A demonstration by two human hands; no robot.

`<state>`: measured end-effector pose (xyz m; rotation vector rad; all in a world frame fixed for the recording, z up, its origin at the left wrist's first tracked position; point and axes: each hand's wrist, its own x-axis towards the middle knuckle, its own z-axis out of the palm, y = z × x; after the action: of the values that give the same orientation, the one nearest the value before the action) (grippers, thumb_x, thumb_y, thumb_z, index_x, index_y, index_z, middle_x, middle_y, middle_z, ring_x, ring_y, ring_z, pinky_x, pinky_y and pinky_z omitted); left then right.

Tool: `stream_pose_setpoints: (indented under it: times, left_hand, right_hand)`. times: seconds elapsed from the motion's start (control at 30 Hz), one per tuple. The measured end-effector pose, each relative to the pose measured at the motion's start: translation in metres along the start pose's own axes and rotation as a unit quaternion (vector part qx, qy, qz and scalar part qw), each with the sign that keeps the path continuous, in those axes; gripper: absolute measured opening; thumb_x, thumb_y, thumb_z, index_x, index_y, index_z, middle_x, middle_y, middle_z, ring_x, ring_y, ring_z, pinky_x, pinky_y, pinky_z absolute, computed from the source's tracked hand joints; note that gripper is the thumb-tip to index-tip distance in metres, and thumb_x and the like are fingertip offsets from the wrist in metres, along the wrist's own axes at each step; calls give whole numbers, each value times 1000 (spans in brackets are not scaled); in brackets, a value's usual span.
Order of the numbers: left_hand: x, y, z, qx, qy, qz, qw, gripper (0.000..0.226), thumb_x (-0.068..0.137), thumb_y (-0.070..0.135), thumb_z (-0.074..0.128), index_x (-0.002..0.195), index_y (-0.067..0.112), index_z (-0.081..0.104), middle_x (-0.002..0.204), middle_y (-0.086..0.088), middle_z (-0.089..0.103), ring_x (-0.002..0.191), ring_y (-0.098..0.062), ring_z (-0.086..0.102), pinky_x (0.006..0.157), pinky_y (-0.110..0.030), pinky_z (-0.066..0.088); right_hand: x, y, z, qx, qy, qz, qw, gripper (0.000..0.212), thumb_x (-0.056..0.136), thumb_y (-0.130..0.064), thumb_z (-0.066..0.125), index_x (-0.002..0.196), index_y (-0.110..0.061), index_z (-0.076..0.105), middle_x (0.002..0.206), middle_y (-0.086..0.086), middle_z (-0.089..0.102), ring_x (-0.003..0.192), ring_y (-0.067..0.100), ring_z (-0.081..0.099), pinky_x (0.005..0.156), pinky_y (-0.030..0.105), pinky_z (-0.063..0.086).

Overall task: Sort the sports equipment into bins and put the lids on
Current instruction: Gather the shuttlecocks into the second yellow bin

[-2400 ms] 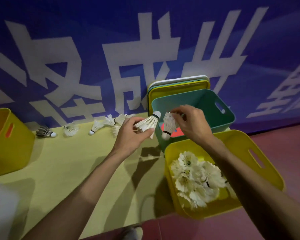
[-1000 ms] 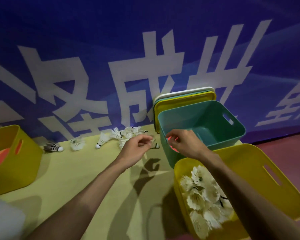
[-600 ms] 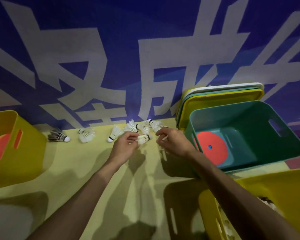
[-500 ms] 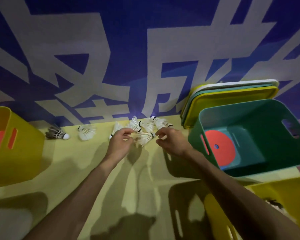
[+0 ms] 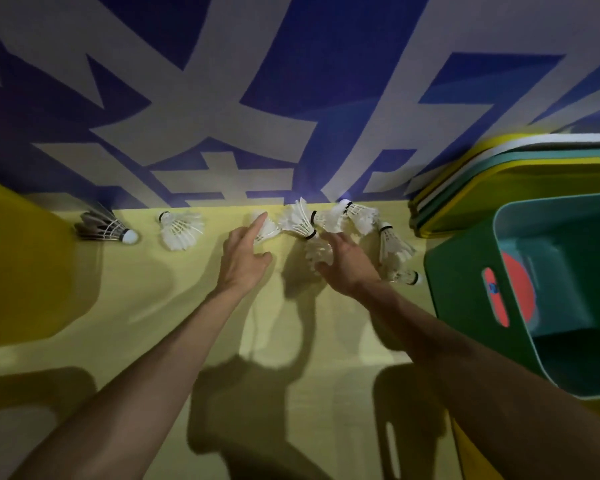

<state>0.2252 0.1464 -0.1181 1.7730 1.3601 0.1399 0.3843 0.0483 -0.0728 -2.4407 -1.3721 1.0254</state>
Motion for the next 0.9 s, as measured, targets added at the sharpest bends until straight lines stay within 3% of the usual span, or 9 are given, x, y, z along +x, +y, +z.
stream_pose_setpoints:
  times: [0.13, 0.27, 0.47, 0.6, 0.67, 0.77, 0.9]
  left_hand:
    - [-3, -5, 6, 95, 40, 56, 993, 54, 83, 19, 61, 132, 37, 49, 115, -5, 50, 109, -27, 51, 99, -39, 41]
    - [-18, -18, 9, 136, 58, 100, 984, 47, 88, 18, 61, 132, 31, 51, 106, -7, 56, 105, -29, 51, 93, -40, 41]
    - [-47, -23, 7, 34, 9, 74, 997, 59, 87, 21, 65, 138, 40, 40, 122, -4, 60, 114, -25, 53, 94, -37, 45]
    - [-76, -1, 3, -33, 3, 57, 998, 81, 82, 19, 73, 144, 43, 27, 90, -2, 66, 81, -23, 63, 79, -36, 51]
    - [-92, 16, 0, -60, 7, 51, 997, 84, 81, 21, 75, 147, 33, 24, 92, -1, 65, 81, -21, 62, 79, -33, 50]
    - [-114, 44, -6, -92, 32, 63, 993, 63, 80, 22, 75, 135, 20, 44, 107, -4, 65, 87, -19, 60, 83, -34, 50]
    - [-160, 89, -10, -115, 46, 125, 984, 53, 79, 21, 76, 127, 16, 54, 103, 2, 62, 89, -14, 59, 75, -17, 45]
  right_hand:
    - [-6, 4, 11, -33, -2, 9, 999, 47, 89, -23, 56, 135, -17, 43, 132, 8, 42, 114, 30, 54, 94, 43, 48]
    - [-15, 5, 12, -38, -7, 23, 999, 47, 86, -13, 57, 133, -16, 49, 135, 7, 43, 115, 29, 54, 97, 42, 48]
    - [-41, 9, 1, 1, 25, 8, 1000, 41, 86, -1, 50, 122, -17, 62, 118, 8, 66, 98, 25, 66, 85, 30, 54]
    - [-73, 8, -20, 38, 53, -13, 998, 31, 89, -5, 55, 117, -15, 65, 114, 6, 68, 94, 19, 64, 76, 24, 49]
    - [-93, 7, -34, 68, 60, -29, 995, 29, 89, -3, 55, 116, -11, 64, 113, 7, 67, 88, 18, 60, 71, 26, 52]
    - [-128, 8, -56, 101, 99, -38, 989, 38, 89, -6, 54, 127, -12, 58, 117, 8, 64, 92, 21, 61, 68, 25, 51]
    - [-174, 22, -80, 164, 156, -48, 973, 36, 85, -8, 57, 120, -15, 62, 103, 5, 68, 89, 20, 64, 83, 37, 55]
